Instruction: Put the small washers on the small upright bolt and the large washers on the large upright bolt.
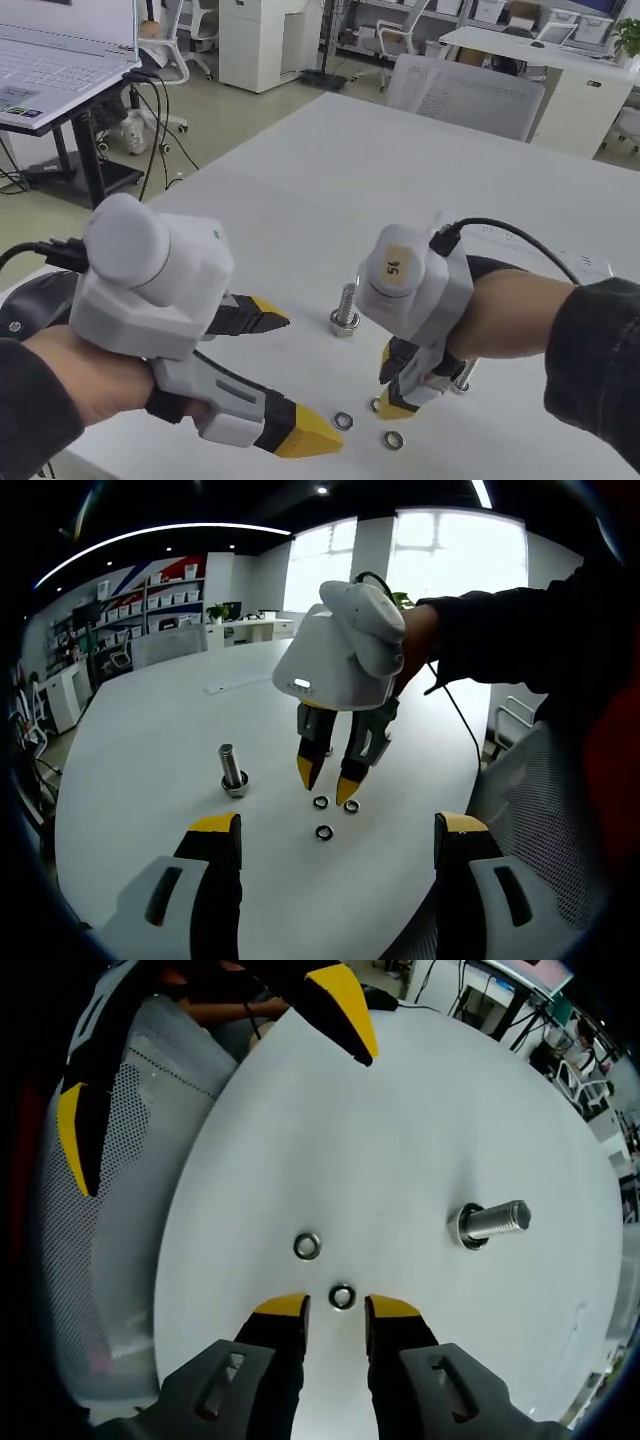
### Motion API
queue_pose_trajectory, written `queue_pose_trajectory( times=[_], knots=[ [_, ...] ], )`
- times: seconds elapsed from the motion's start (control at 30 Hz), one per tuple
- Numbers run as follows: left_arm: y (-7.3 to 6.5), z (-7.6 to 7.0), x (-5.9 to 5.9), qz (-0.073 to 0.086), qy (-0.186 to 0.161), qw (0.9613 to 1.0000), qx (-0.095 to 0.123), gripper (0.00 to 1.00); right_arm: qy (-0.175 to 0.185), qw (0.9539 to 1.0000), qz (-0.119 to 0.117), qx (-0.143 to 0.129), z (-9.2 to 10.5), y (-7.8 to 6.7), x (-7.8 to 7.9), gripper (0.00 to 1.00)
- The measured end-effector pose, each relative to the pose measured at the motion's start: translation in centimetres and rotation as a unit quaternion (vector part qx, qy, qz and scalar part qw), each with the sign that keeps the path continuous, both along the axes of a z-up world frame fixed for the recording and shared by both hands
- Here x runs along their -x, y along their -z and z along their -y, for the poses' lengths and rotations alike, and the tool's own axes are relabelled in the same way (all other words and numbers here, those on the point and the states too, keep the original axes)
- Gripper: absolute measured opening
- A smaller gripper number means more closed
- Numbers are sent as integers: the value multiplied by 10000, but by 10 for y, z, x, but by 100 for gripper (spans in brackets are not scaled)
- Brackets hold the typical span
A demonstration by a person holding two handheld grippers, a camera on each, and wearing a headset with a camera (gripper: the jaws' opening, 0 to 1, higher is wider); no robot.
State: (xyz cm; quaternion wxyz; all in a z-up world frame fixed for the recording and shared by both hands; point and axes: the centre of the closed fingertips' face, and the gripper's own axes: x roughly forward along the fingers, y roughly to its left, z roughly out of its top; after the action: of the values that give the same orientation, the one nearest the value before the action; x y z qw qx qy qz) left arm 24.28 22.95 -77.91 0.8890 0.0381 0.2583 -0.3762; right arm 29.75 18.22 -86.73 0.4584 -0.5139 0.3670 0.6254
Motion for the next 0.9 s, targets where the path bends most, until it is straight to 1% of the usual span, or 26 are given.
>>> queue_pose_trajectory(
  times=[0.4, 0.9],
  knots=[
    [0, 1, 1, 2, 19, 10000, 9, 78, 41, 10000, -4, 77, 3, 9, -4, 20],
    [0, 1, -1, -17, 30, 10000, 11, 78, 30, 10000, 22, 54, 3, 12, -7, 18]
  ],
)
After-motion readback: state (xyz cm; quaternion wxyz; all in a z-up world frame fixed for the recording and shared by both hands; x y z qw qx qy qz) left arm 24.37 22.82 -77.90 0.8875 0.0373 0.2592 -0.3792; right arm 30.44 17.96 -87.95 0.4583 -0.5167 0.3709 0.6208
